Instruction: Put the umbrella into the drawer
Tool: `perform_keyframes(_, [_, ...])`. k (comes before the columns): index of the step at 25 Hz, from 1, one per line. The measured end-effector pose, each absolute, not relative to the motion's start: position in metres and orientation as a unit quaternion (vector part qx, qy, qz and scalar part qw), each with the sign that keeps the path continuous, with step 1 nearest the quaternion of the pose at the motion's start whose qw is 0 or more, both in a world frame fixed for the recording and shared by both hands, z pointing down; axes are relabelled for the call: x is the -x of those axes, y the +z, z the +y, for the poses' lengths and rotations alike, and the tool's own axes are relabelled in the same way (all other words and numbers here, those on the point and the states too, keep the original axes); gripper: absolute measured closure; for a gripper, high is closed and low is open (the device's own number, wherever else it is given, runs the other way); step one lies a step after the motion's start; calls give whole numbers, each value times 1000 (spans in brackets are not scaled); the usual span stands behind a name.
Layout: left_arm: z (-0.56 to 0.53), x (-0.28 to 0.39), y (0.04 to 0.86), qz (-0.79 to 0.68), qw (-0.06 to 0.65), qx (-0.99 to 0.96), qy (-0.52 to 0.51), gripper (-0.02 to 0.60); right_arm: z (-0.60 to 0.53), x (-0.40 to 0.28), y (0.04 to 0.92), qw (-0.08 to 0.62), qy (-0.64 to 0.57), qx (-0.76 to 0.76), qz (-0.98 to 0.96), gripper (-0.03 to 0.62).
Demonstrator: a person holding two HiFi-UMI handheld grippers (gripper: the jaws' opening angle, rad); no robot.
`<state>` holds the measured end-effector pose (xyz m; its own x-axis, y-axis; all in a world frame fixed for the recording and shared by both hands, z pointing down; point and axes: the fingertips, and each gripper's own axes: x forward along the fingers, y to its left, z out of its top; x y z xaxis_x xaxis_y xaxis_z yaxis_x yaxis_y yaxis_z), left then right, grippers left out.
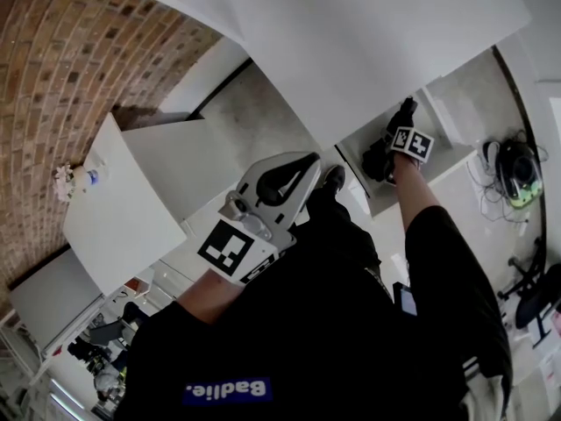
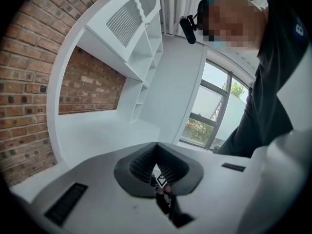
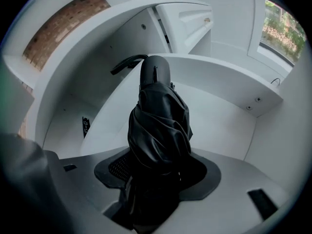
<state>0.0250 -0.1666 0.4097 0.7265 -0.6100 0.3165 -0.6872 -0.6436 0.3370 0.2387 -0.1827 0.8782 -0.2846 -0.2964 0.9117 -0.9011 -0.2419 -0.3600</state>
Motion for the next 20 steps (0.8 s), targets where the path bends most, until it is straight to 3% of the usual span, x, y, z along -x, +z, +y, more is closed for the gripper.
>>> perform_keyframes(20, [-158, -24, 423, -349, 234, -898, 130, 580, -182, -234, 910, 254, 582, -555, -538, 312])
